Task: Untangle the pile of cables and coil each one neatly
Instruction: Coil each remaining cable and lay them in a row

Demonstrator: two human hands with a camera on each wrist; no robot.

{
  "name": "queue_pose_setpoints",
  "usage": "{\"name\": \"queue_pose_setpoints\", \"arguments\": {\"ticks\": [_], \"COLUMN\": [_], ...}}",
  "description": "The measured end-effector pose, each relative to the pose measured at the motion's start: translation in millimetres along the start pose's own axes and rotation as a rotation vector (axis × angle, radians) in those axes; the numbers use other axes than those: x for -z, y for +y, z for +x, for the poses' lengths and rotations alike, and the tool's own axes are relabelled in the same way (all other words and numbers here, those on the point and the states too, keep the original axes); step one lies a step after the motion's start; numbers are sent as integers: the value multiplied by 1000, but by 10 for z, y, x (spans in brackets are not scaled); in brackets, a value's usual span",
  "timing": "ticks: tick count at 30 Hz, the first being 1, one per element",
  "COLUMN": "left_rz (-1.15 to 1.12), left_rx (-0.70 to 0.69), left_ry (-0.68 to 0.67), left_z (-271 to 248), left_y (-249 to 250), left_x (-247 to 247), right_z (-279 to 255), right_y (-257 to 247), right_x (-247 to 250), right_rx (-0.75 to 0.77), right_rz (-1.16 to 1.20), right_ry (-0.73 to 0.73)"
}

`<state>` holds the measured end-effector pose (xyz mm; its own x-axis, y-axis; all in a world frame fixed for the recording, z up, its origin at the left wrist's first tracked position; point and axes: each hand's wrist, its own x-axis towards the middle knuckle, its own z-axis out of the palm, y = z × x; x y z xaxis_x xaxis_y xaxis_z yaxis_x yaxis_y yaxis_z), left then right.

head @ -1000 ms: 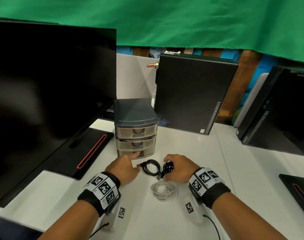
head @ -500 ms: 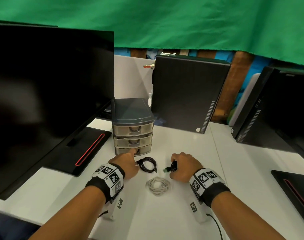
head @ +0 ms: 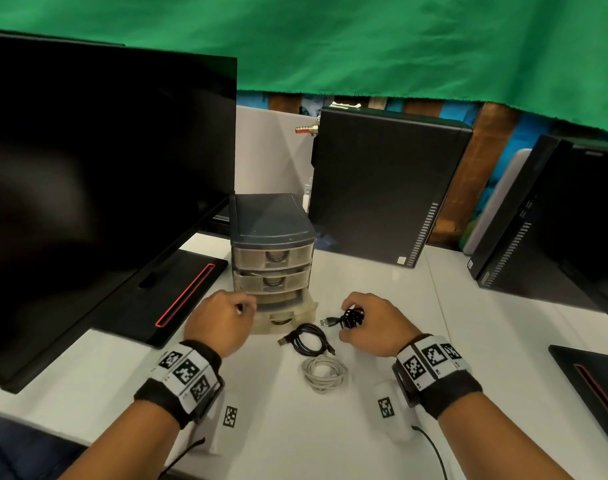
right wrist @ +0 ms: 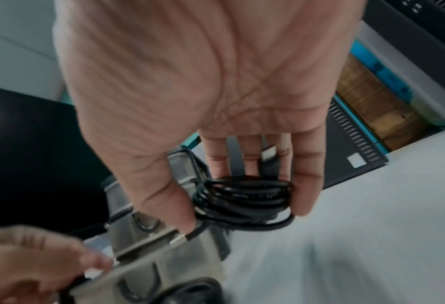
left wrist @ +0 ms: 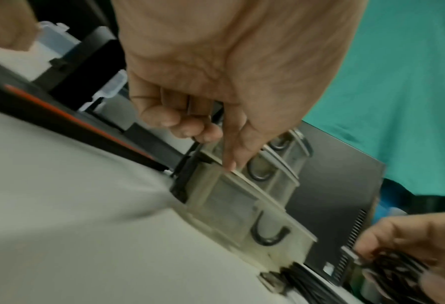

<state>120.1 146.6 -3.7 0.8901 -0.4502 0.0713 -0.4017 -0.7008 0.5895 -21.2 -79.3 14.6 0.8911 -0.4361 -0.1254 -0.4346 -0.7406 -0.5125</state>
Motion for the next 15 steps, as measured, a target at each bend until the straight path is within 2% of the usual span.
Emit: {"name": "queue_pose_setpoints", "arguments": {"ticks": [2,7,11,15], "left_rz": [-21,18,57,12], "left_rx": [55,33,60,31], "left_ry": [-53,-204,-200,-220], "left_z": [57,59,50,78], "left_y": [-109,-76,-10,-27], "left_x": [40,34,34,44], "right_z": [8,42,120,172], "right_y": [-103,-359,-517,-663], "right_x": [-21,-155,-215,-287], "right_rx": [47,160,189,204], "right_rz": [57,110,115,81], "right_ry": [8,-3,1,-11]}}
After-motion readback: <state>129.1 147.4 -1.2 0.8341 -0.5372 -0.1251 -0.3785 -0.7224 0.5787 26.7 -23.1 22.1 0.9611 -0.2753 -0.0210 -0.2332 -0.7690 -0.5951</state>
